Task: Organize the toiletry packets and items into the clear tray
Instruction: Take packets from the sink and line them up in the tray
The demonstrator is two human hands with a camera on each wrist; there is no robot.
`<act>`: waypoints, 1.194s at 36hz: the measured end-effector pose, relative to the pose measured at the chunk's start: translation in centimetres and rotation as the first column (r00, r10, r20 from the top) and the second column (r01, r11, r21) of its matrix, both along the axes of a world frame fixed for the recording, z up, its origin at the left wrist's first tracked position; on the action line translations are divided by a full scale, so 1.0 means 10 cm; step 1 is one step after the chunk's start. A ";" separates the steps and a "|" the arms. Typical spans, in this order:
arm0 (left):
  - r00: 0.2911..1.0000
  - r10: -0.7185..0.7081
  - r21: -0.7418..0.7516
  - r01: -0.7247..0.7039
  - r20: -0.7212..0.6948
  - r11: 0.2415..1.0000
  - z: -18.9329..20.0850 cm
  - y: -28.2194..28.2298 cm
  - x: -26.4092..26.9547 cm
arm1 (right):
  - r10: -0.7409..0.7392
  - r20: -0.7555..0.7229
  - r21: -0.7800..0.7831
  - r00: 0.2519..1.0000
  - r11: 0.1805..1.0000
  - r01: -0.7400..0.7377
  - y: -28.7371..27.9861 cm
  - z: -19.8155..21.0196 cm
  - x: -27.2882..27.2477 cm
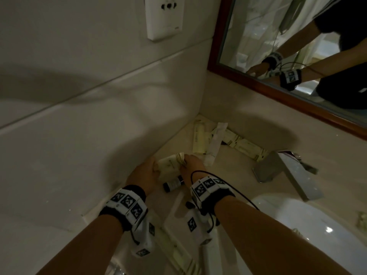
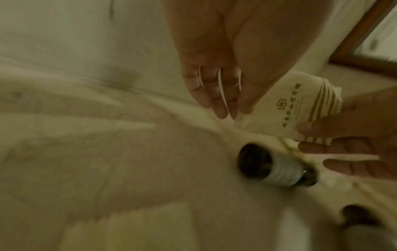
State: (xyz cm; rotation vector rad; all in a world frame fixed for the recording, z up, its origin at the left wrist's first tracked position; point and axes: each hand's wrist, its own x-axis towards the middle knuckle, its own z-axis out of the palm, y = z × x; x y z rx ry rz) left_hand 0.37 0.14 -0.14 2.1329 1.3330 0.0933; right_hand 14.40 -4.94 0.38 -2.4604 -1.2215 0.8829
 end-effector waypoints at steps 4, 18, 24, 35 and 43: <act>0.983 0.049 -0.017 -0.047 0.174 0.999 0.28 -0.15 0.00 | -0.025 -0.019 0.110 1.000 0.994 0.027 -0.26 0.30 0.04; 0.922 -0.198 -0.126 0.252 0.332 0.960 0.93 -1.63 0.53 | -0.314 -0.439 0.320 0.842 0.821 0.473 -2.28 0.92 0.47; 0.894 -0.319 -0.125 0.372 0.314 0.920 0.98 -2.54 0.92 | -0.386 -0.466 0.342 0.796 0.751 0.564 -3.41 0.93 0.75; 0.813 -0.499 -0.126 0.552 0.300 0.824 0.89 -4.14 1.67 | -0.528 -0.579 0.344 0.621 0.532 0.774 -5.21 0.88 1.23; 0.789 -0.534 -0.183 0.598 0.304 0.780 0.83 -4.93 2.12 | -0.578 -0.592 0.344 0.562 0.450 0.824 -6.08 0.80 1.54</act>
